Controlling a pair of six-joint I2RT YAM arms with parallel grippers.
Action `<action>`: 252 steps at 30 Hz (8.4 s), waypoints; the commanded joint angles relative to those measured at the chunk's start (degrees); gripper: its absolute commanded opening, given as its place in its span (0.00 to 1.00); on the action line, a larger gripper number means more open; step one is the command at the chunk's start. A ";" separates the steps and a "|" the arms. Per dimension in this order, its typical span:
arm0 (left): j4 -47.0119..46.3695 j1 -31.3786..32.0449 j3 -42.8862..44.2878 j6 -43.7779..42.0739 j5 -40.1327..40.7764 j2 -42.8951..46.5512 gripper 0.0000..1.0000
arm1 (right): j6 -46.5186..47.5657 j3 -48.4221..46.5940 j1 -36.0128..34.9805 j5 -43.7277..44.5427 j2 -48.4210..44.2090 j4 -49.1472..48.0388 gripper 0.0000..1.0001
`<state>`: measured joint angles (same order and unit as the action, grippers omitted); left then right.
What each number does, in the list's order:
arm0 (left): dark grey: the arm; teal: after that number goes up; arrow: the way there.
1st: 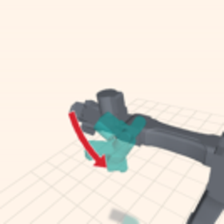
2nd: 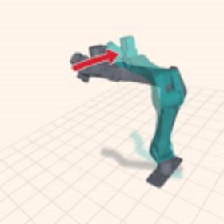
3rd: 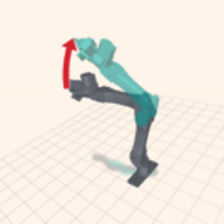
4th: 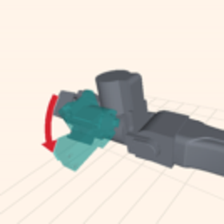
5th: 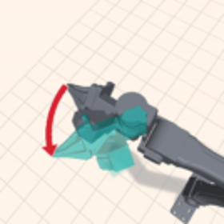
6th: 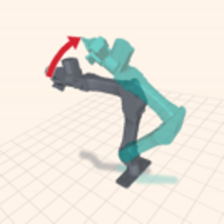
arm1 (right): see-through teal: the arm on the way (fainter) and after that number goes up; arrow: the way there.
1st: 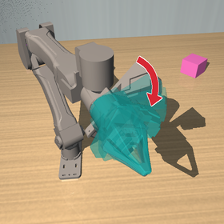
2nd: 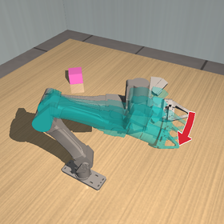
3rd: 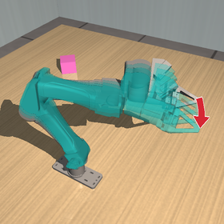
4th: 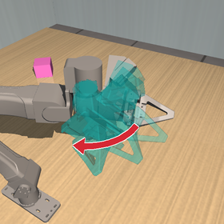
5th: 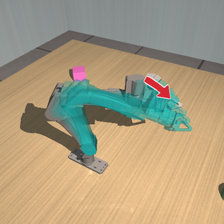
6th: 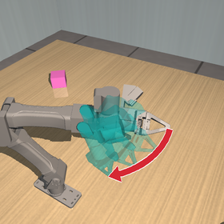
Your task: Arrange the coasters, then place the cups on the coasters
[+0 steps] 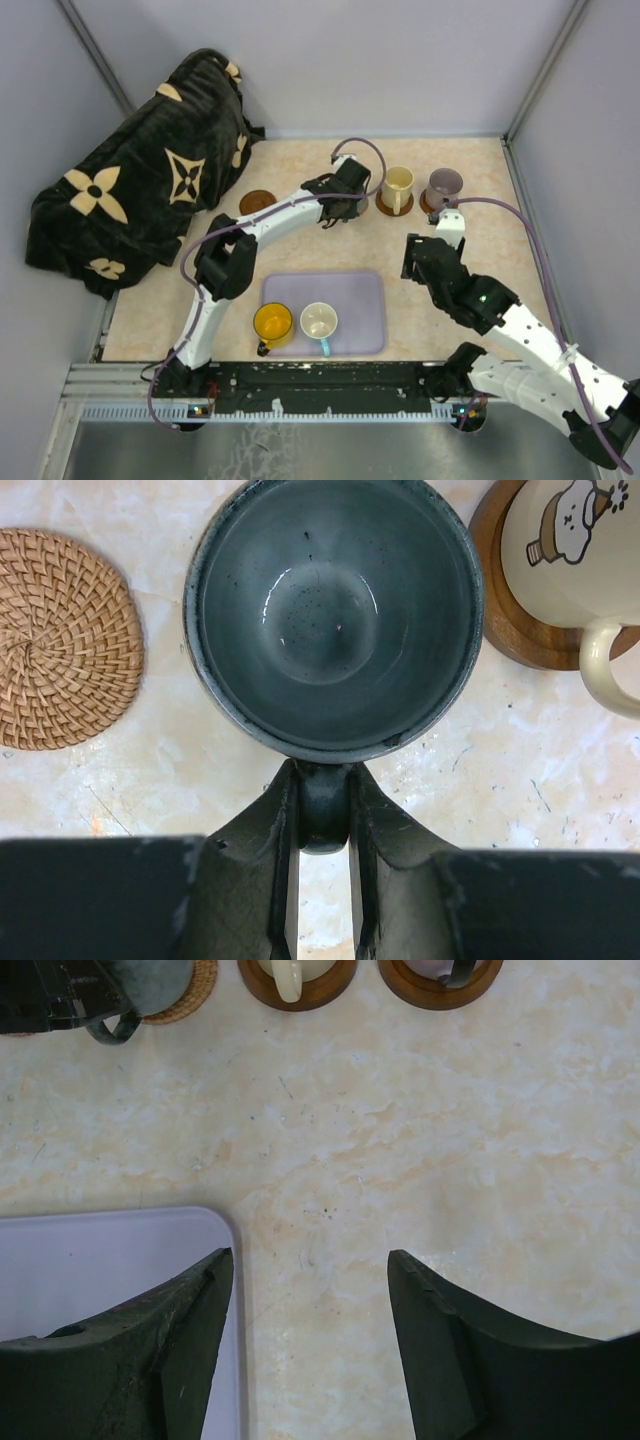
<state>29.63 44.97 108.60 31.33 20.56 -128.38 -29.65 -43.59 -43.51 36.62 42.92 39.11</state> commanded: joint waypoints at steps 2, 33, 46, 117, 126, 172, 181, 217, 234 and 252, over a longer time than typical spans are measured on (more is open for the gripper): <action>-7.45 0.21 -1.32 0.32 3.66 5.34 0.00 | 0.01 -1.49 -0.28 0.58 -0.06 -0.57 0.64; -8.85 0.29 3.11 -0.21 2.54 3.40 0.00 | 0.17 -1.06 -0.29 1.35 0.75 -1.05 0.64; -6.43 0.29 4.09 -0.21 2.10 2.05 0.00 | 0.14 -1.05 -0.25 1.14 0.97 -1.19 0.64; -4.89 0.20 -1.19 1.03 2.05 0.97 0.00 | 0.16 -0.79 -0.25 1.11 0.68 -1.32 0.65; -4.52 0.16 -0.08 0.77 1.58 1.21 0.30 | 0.18 -0.68 -0.29 0.75 0.50 -1.32 0.65; 6.11 10.61 -46.13 6.32 11.34 57.32 0.70 | -3.05 -0.07 -6.53 -14.61 -0.38 -2.32 0.70; 26.44 25.66 -51.28 28.16 13.01 64.99 0.72 | -10.45 -2.62 -22.45 -9.73 6.51 -1.92 0.70; 34.79 43.97 -64.10 45.30 10.21 77.10 0.74 | -28.29 -11.54 -48.14 -2.53 35.31 -1.42 0.69; 25.79 43.95 -71.92 43.07 12.81 80.41 0.71 | -31.25 -13.95 -47.92 0.38 40.65 0.09 0.54; 18.60 43.89 -76.87 42.35 16.58 79.05 0.52 | -32.27 -14.60 -46.89 0.02 43.85 -0.20 0.42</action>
<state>51.79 88.64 32.29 74.32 34.87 -48.69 -60.29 -54.92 -90.83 34.04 85.95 39.42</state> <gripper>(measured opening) 0.567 0.439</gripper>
